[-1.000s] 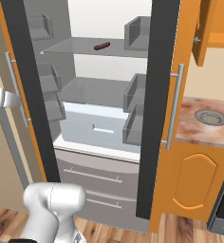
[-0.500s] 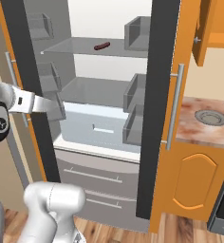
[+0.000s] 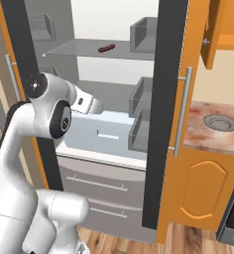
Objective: Move the hot dog bun to the plate on the dining table and place the condiment next to that plate. Then navigate to the fridge and take the sausage and place it on the plate as well.
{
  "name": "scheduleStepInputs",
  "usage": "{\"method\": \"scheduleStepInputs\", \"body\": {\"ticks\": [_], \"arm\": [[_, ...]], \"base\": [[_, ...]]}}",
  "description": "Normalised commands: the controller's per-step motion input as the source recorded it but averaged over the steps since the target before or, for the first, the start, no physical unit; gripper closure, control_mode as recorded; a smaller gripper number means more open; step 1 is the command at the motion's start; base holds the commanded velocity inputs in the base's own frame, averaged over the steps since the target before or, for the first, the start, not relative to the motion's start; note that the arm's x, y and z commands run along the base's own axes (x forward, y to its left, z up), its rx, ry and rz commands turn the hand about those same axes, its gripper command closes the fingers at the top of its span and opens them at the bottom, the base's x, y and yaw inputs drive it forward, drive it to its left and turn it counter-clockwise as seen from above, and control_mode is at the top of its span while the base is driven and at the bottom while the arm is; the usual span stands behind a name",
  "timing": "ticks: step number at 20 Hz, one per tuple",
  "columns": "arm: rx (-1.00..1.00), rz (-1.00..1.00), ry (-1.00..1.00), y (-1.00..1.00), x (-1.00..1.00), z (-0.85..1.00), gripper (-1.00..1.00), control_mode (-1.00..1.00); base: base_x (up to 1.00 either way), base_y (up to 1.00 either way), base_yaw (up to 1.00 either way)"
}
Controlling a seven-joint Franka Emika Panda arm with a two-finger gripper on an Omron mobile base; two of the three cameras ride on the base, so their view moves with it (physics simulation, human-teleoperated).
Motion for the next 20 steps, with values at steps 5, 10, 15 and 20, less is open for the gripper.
{"method": "scheduleStepInputs", "body": {"ticks": [5, 10, 15, 20], "arm": [[0.14, 0.00, -0.01, 0.04, 0.67, -0.06, -1.00, -1.00], [0.05, 0.00, -0.03, 0.60, 0.70, -0.12, -1.00, -1.00], [0.14, 0.00, 0.00, 0.34, 0.88, 0.00, -1.00, -1.00], [0.22, 0.04, 0.01, 0.31, 0.68, -0.01, -1.00, -1.00]], "base": [[0.00, 0.00, 0.00], [0.00, 0.00, 0.00], [0.00, 0.00, 0.00], [0.00, 0.00, 0.00]]}}
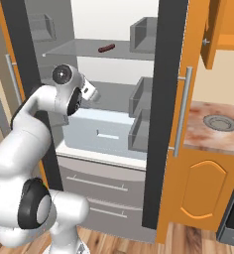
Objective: Move the hot dog bun to the plate on the dining table and place the condiment next to that plate. Then navigate to the fridge and take the sausage and place it on the plate as well.
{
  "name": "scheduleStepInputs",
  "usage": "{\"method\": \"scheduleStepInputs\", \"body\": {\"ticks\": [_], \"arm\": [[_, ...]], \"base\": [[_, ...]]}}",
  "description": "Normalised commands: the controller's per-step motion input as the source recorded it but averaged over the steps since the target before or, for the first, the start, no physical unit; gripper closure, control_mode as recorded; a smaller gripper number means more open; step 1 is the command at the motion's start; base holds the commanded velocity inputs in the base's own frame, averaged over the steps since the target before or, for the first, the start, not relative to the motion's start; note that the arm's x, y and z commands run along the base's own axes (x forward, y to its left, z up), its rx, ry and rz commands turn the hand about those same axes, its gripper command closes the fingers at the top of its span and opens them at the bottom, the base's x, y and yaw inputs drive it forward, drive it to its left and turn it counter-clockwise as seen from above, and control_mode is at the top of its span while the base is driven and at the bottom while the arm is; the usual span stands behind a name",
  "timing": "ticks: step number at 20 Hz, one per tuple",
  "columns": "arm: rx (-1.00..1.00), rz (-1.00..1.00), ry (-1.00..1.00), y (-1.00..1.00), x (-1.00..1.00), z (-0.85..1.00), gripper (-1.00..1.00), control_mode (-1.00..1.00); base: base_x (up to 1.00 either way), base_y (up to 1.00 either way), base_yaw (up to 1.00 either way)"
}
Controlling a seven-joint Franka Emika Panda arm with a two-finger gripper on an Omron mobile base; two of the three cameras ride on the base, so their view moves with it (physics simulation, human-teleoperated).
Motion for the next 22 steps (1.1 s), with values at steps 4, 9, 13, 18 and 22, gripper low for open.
{"method": "scheduleStepInputs", "body": {"ticks": [4, 9, 13, 18, 22], "arm": [[0.13, 0.14, 0.00, 0.56, 0.19, -0.11, -1.00, -1.00], [0.05, 0.17, 0.00, 0.59, 0.00, -0.14, -1.00, -1.00], [0.02, 0.17, 0.00, 0.68, -0.09, -0.06, -1.00, -1.00], [0.01, 0.18, 0.00, 0.85, -0.27, -0.03, -1.00, -1.00], [0.00, 0.20, 0.00, 1.00, -0.83, -0.11, -1.00, -1.00]], "base": [[0.00, 0.00, 0.00], [0.00, 0.00, 0.00], [0.00, 0.00, 0.00], [0.00, 0.00, 0.00], [0.00, 0.00, 0.00]]}}
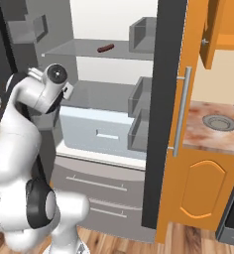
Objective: Move the hot dog bun to the plate on the dining table and place the condiment next to that plate. Then navigate to the fridge and take the sausage and place it on the plate as well.
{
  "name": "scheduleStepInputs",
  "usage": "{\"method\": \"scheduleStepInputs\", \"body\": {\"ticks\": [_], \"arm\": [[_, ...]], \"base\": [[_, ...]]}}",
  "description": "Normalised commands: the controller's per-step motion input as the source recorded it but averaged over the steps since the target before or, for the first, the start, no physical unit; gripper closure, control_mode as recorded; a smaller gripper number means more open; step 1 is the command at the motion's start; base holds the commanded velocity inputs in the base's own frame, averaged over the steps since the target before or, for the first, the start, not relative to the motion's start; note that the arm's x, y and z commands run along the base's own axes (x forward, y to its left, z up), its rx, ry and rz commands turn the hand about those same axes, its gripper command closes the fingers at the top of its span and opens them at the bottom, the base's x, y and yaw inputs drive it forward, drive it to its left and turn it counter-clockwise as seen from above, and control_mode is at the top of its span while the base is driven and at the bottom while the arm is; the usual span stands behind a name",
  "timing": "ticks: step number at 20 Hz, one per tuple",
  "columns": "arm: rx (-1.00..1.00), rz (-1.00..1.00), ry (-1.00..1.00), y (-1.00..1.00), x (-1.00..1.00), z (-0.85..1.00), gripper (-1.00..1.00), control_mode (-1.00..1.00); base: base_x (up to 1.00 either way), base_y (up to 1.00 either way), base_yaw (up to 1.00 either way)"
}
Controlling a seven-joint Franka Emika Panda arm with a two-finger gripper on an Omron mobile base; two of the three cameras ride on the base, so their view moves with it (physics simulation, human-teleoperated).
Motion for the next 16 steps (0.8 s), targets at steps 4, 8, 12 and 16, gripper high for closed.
{"method": "scheduleStepInputs", "body": {"ticks": [4, 8, 12, 16], "arm": [[0.00, 0.19, 0.00, 1.00, -0.97, -0.17, -1.00, -1.00], [0.00, 0.15, 0.01, 1.00, -0.48, -0.18, -1.00, -1.00], [-0.01, 0.02, 0.00, 0.61, 0.00, 0.06, -1.00, -1.00], [-0.09, -0.01, -0.09, -0.31, -0.44, 0.44, -1.00, -1.00]], "base": [[0.00, 0.00, 0.00], [0.00, 0.00, 0.00], [0.00, 0.00, 0.00], [0.00, 0.00, 0.00]]}}
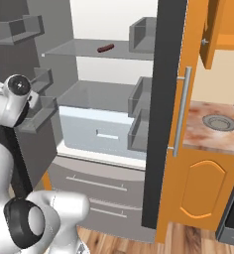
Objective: Move the hot dog bun to the plate on the dining table and place the condiment next to that plate. Then navigate to the fridge and take the sausage and place it on the plate as well.
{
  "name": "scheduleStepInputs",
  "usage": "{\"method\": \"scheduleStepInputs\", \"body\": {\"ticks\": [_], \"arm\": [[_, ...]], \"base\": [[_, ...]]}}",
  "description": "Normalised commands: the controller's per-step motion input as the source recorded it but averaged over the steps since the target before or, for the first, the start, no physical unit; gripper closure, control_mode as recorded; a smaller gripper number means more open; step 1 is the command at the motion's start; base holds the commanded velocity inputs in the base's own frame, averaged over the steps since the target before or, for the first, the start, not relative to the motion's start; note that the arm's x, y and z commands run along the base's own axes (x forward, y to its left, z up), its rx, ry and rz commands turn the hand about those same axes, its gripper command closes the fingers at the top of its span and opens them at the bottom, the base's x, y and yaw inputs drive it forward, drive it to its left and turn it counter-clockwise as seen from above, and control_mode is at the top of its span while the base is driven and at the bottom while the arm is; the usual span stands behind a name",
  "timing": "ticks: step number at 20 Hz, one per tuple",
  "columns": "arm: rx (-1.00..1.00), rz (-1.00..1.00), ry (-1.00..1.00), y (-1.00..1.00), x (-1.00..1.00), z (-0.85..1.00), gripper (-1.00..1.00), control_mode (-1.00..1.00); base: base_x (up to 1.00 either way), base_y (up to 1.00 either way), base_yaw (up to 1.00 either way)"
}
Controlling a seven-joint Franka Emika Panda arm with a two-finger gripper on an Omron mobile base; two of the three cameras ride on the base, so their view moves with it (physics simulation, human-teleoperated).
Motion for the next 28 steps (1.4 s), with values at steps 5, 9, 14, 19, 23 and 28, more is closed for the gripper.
{"method": "scheduleStepInputs", "body": {"ticks": [5, 9, 14, 19, 23, 28], "arm": [[-0.26, -0.17, -0.19, -1.00, -0.95, 0.61, -1.00, -1.00], [-0.40, -0.29, -0.05, -0.97, -0.23, 0.63, -1.00, -1.00], [-0.45, -0.45, 0.00, -0.87, 0.00, 0.47, -1.00, -1.00], [-0.25, -0.27, 0.09, -0.80, -0.38, 0.06, -1.00, -1.00], [-0.01, -0.11, 0.27, -0.47, -0.68, -0.17, -1.00, -1.00], [0.10, -0.01, 0.37, -0.16, -0.71, -0.10, -1.00, -1.00]], "base": [[0.00, 0.00, 0.00], [0.00, 0.00, 0.00], [0.00, 0.00, 0.00], [0.00, 0.00, 0.00], [0.00, 0.00, 0.00], [0.00, 0.00, 0.00]]}}
